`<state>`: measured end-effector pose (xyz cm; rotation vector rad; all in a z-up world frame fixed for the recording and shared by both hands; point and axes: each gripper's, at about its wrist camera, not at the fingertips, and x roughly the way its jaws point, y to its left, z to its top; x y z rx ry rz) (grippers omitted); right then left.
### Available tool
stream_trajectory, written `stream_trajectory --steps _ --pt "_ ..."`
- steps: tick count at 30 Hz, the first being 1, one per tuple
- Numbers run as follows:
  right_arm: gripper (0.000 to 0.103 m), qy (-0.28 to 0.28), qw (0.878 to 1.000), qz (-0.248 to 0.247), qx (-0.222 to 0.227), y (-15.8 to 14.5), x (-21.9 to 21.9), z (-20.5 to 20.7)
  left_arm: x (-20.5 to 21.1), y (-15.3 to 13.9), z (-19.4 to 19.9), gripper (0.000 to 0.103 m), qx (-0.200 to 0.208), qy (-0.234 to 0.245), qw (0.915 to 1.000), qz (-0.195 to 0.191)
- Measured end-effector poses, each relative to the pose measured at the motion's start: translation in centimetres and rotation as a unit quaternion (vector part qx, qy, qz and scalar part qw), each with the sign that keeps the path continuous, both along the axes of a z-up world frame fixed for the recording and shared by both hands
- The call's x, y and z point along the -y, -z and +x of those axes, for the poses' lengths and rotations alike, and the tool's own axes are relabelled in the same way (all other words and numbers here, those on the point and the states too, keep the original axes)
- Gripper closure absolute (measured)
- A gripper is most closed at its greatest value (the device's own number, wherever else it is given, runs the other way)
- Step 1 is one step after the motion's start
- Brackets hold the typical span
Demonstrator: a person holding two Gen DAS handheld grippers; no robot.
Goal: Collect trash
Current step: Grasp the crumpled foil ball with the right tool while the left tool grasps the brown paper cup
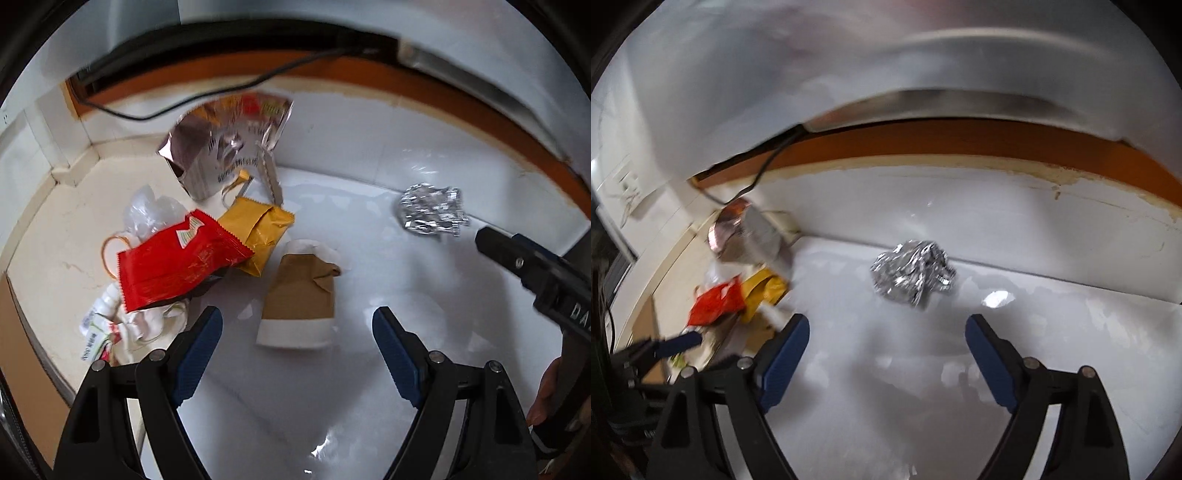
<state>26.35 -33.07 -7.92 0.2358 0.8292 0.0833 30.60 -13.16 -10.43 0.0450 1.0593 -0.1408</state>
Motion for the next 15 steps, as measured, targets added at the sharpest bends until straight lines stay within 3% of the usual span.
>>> stream_trajectory --steps 15 --pt "0.012 0.054 0.998 0.015 -0.032 4.3 1.8 7.4 -0.2 3.9 3.5 0.021 -0.033 -0.028 0.9991 0.001"
